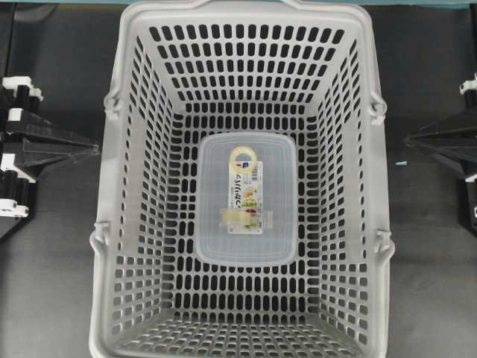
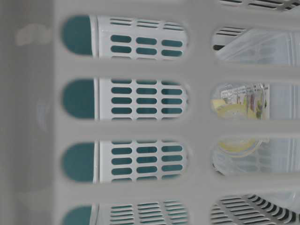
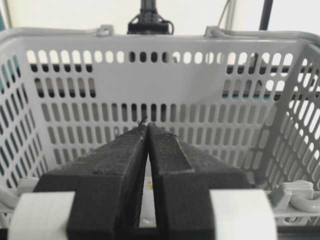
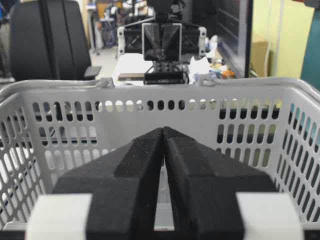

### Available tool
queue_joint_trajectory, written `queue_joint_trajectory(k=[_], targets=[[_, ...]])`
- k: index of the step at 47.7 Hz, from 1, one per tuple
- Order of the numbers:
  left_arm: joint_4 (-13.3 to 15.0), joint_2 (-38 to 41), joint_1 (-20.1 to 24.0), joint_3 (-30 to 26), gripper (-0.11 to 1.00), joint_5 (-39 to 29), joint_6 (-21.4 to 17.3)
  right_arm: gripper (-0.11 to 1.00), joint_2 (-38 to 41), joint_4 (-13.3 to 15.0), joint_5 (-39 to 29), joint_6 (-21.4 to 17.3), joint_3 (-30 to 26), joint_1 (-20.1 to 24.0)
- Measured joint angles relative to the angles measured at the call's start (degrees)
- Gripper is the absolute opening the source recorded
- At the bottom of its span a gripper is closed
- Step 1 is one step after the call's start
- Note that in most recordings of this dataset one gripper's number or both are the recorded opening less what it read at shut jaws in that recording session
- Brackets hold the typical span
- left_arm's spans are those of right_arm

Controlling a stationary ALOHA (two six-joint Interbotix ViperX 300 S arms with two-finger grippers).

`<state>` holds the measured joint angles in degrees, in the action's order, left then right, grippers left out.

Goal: Pick up the tape dispenser from the shopping basket with the left arm.
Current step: 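Move the left gripper over the basket toward the clear tape dispenser, then lower the open left gripper around the clear tape dispenser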

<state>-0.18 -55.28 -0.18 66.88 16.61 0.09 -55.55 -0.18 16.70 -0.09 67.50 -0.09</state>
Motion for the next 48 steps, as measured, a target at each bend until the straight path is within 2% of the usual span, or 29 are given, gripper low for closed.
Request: queue_joint_trajectory(k=[4,8,14,33,38,45,48], targets=[[-1.0,-0.1,-0.7,-1.5,0.00,-1.4,0.4,0.00,-0.1,0.0,-0.1,-0.1,0.0,-0.2],[-1.9,0.4,-2.8,-6.1,0.00,-4.6,0.5,0.00,-0.4,-0.3,-0.8,-0.3,0.1,-0.5],[-2.1,3.6,-3.2,-11.6,0.00,-11.3,0.5,0.00,-1.3,-0.4,-2.0,-0.3,-0.2,-0.8],[-2.2,23.2,-4.0,-30.7,0.00,-30.6,0.4,0.02,-3.4,-0.4,-2.7,-0.4,-0.7,-0.8],[-2.2,27.4,-4.2,-34.6,0.00,-34.7,0.5,0.19,-3.9,-0.4,-3.4,-0.4,-0.7,-0.8],[-2.2,33.9,-4.5,-40.7,0.00,-42.3,0.8,0.61,-4.3,-0.5,-4.7,-0.4,-0.9,-0.8],[-2.2,36.2,-4.4,-43.1,0.00,-45.4,0.8,0.74,-4.4,-0.4,-4.9,-0.4,-1.0,-0.8]])
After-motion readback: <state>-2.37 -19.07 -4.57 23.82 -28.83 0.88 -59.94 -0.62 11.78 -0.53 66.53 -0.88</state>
